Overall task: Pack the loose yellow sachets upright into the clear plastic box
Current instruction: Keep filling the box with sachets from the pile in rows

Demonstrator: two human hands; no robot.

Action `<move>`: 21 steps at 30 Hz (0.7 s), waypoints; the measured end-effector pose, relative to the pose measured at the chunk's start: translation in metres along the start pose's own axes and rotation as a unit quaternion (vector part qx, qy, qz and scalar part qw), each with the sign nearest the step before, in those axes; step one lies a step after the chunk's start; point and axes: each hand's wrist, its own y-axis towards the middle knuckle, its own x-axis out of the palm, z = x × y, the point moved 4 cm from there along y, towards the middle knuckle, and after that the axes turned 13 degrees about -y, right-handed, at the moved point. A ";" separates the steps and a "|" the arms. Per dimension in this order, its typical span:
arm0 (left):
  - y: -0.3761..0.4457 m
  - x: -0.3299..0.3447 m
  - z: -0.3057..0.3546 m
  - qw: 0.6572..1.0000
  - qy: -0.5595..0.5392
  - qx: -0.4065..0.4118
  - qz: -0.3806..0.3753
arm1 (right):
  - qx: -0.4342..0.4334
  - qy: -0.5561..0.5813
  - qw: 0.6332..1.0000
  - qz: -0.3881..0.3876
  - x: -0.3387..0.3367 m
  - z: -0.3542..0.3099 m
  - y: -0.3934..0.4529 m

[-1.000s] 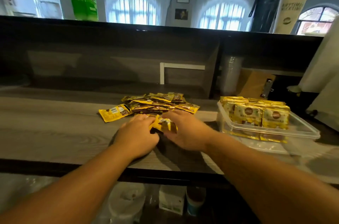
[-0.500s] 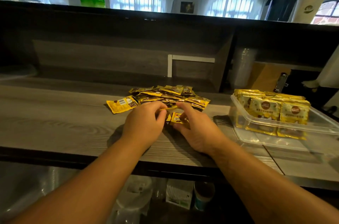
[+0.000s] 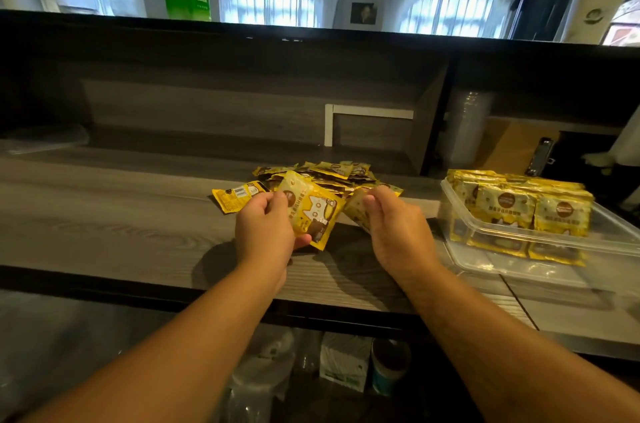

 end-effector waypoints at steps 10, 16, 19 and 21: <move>-0.005 0.003 -0.001 0.996 0.057 0.042 -0.051 | 0.184 0.347 0.919 0.045 -0.015 0.015 0.002; -0.012 0.006 0.002 0.993 0.057 0.067 -0.080 | 0.175 0.344 0.922 0.028 -0.034 0.020 -0.005; -0.020 0.015 0.007 0.986 0.083 0.086 -0.114 | 0.133 0.305 0.941 0.053 -0.063 0.025 -0.007; -0.026 0.028 0.014 0.981 0.104 0.108 -0.123 | 0.098 0.301 0.947 0.064 -0.088 0.032 -0.006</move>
